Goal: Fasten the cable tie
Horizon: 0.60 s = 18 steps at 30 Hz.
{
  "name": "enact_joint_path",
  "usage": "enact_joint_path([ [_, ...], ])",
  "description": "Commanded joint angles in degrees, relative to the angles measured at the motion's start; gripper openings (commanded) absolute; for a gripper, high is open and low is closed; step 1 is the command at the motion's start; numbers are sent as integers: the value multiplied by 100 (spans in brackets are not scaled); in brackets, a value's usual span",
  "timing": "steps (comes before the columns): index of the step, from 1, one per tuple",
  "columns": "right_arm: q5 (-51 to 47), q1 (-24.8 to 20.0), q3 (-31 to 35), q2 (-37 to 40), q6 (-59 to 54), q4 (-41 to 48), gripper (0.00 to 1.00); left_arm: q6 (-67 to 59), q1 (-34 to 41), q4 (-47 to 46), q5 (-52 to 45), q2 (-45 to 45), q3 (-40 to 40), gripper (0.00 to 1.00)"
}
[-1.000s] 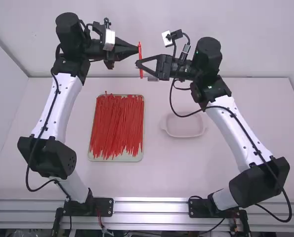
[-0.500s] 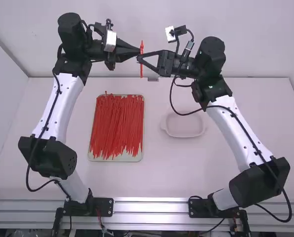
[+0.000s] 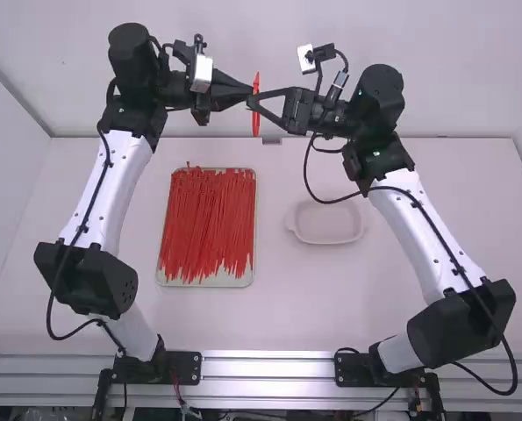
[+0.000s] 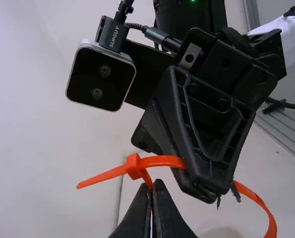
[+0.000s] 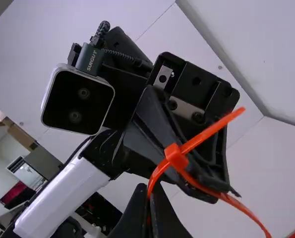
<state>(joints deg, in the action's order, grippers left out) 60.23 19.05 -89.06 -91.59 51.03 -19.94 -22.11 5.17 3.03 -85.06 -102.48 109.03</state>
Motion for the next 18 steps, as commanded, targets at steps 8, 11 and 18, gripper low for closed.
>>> enact_joint_path([
  [8, -485, -181, -17, 2, 129, -74, 0, -2, 153, -107, -470, 57, 153, 2],
  [11, -479, -278, -17, 2, 155, -136, 0, -4, 146, -103, -468, 57, 153, 2],
  [18, -17, -295, -17, 2, 146, -131, 16, -22, 151, -103, -415, 57, 153, 2],
])
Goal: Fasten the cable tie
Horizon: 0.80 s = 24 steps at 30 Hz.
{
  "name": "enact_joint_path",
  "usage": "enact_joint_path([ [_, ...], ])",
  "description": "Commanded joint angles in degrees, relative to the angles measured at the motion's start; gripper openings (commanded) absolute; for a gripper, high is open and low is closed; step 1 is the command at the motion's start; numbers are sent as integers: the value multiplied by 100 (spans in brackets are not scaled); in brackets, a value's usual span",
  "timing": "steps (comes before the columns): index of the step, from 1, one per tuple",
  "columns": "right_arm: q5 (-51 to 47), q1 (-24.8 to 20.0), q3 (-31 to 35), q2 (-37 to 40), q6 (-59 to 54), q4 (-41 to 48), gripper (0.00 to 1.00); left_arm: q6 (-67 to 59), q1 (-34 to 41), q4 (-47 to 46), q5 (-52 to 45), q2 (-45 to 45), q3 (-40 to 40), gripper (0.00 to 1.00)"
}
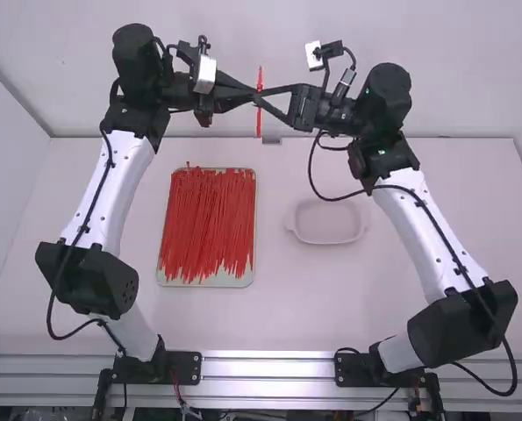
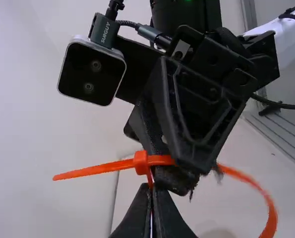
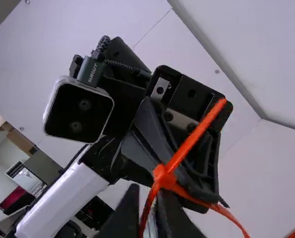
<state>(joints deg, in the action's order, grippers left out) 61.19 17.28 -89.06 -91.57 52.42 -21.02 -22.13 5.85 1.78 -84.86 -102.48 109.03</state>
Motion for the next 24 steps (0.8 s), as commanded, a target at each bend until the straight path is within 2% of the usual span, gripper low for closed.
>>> enact_joint_path([
  [1, -42, -118, -17, 0, 11, -24, 17, -22, 55, 22, -455, 57, 153, 2],
  [6, 424, -221, -17, 0, 31, -24, 22, 4, 72, 17, -472, 57, 153, 2],
  [8, 579, -310, -17, 0, 87, -24, 27, -2, 35, 11, -474, 57, 153, 1],
  [12, 758, -420, -17, 0, 323, -175, 28, -55, 92, -127, -470, 57, 153, 2],
  [24, 564, -428, -17, 0, 481, -452, 34, -83, 175, -507, -487, 57, 153, 2],
])
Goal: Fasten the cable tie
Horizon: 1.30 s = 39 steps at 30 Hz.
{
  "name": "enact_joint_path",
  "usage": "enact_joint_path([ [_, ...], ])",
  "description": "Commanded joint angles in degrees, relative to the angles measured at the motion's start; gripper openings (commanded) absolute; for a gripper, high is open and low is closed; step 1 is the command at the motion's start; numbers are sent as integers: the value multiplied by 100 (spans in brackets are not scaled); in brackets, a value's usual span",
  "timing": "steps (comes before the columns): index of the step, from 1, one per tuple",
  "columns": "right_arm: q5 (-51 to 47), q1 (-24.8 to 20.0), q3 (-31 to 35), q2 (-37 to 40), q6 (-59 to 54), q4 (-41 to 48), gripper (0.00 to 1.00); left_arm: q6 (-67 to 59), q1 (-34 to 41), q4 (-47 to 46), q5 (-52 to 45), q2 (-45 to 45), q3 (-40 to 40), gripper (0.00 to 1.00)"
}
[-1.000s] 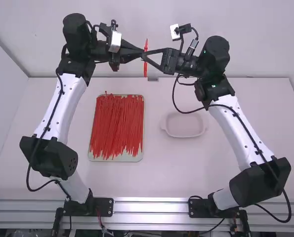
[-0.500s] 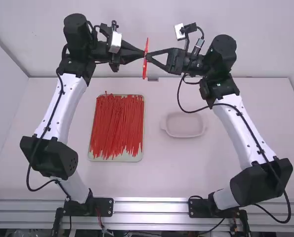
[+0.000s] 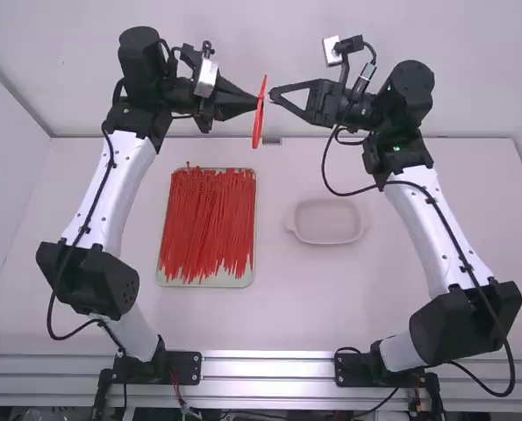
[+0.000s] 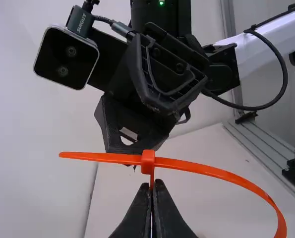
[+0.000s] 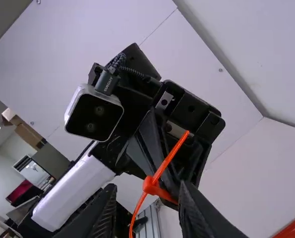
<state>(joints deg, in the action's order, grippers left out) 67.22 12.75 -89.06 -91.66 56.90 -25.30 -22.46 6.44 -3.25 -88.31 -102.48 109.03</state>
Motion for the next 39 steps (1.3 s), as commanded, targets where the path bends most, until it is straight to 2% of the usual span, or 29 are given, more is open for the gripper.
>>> enact_joint_path([
  [1, -63, 50, -17, 9, 33, -20, 36, -55, 146, -4, -142, 57, 153, 2],
  [9, -256, 127, -17, 9, 35, -4, 34, -57, 275, 48, -66, 57, 153, 2],
  [11, -254, 72, -17, 9, 37, -2, 29, -57, 280, 48, -63, 57, 153, 2],
  [15, -275, 83, -17, 9, 35, -4, 5, -57, 219, 42, -57, 57, 153, 2],
  [19, -275, 70, -17, 9, 35, 0, 3, -57, 216, 48, -57, 57, 153, 2],
  [20, -278, 72, -17, 9, 35, -2, 0, -59, 199, 46, -59, 57, 153, 2],
  [32, -275, 111, -17, 9, 33, -42, 0, -55, 164, -4, -61, 57, 140, 2],
  [39, -317, 111, -17, 9, 33, -50, 0, -55, 225, 42, -63, 57, -160, 2],
])
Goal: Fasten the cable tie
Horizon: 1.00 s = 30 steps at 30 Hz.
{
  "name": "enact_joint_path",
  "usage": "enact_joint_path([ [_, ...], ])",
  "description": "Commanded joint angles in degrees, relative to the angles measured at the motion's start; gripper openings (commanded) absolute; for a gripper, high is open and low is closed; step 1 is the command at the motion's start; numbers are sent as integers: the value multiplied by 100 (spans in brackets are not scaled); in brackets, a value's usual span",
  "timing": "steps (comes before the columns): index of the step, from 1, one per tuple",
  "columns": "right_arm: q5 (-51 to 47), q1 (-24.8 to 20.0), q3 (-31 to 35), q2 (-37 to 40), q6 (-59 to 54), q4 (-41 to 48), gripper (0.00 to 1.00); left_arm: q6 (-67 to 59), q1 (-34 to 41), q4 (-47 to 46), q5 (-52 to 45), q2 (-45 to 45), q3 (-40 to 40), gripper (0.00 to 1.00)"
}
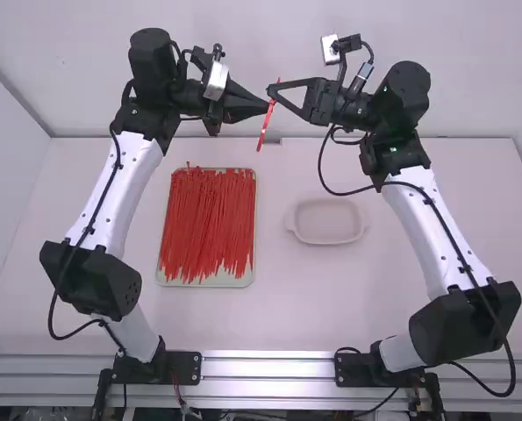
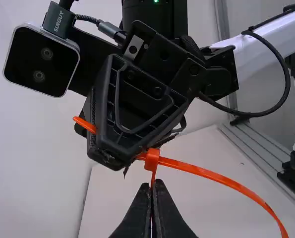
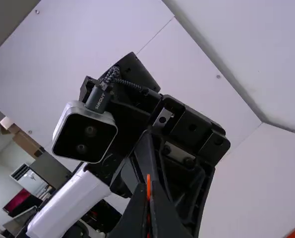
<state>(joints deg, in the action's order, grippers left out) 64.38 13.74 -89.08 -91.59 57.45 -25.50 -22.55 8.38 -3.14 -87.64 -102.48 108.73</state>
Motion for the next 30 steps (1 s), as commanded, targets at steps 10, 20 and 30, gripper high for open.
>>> enact_joint_path([
  [10, -37, 13, -15, 2, -20, -26, 0, -46, 61, 101, -149, 57, -772, 2],
  [20, -142, -13, -35, 2, 42, -31, 0, -44, 63, -2, -149, 57, -1416, 2],
  [30, -140, -90, -122, 2, 120, -186, 0, -44, 61, 57, -151, 57, -2824, 2],
])
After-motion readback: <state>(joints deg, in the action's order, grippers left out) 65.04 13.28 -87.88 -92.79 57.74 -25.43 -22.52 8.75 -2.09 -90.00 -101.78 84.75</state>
